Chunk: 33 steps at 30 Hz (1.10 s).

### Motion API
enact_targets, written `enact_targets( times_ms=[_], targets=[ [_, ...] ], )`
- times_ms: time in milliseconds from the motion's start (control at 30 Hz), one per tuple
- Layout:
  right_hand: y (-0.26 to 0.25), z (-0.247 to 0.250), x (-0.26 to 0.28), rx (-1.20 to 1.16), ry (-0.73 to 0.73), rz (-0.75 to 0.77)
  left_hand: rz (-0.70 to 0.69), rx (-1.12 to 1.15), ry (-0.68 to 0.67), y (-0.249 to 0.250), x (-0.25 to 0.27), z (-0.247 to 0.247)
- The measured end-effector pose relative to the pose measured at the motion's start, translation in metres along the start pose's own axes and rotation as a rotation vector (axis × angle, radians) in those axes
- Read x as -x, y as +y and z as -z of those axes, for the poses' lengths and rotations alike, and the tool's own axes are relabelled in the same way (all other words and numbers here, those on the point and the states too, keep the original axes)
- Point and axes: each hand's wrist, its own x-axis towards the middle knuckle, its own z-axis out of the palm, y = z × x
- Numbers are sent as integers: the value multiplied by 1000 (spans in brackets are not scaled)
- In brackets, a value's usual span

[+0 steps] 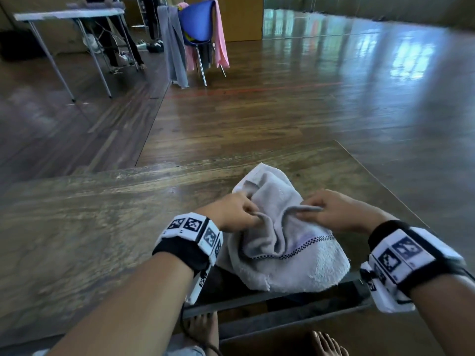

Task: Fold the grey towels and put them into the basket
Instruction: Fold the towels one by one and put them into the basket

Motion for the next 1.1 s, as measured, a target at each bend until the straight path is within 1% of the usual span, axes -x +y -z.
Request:
enact_targets(
  times_ms=[100,133,200,233,267,300,333,367,400,433,467,500,567,667,733,800,900,933,967,1033,1100],
  targets=[
    [-14,-8,-15,51,-53,26,26,-28,-8,5,-4,2],
    [-19,-5,-22,83,-117,8,55,-44,-33,7,-5,7],
    [-32,6,-36,111,-319,-39,136,-94,-136,8,-5,19],
    [-39,14,-43,104,-398,-56,167,-92,-148,7,-6,24],
    [-47,21,-50,120,-398,-49,177,-61,-95,5,-6,29],
    [-55,27,-58,149,-312,-11,159,-21,36,2,-5,35],
    [-62,32,-68,171,-140,45,124,11,227,-1,-4,41],
    [-66,35,-78,143,92,103,81,34,450,-5,-5,49],
    [-69,38,-88,91,354,154,44,27,675,-10,-7,57],
    [-73,40,-97,35,575,202,32,7,872,-16,-8,64],
    [-76,42,-105,-13,695,216,55,3,1013,-22,-8,72],
    [-76,44,-111,-48,722,211,88,22,1101,-29,-8,78],
    [-71,46,-121,-58,729,159,127,89,1175,-44,-7,86],
    [-57,48,-129,-78,795,66,163,171,1189,-62,-3,91],
    [-49,49,-128,-113,821,-8,154,287,1211,-67,0,92],
    [-42,49,-125,-134,815,-5,176,497,1186,-70,1,91],
    [-39,44,-120,-227,787,69,246,903,1073,-71,-3,86],
    [-37,42,-119,-253,769,84,251,975,1062,-71,-5,85],
    [-34,41,-120,-256,756,96,247,1009,1073,-72,-7,85],
    [-31,39,-121,-263,757,124,204,998,1153,-71,-8,88],
    [-33,38,-124,-317,788,175,148,819,1291,-68,-5,92]
  ],
)
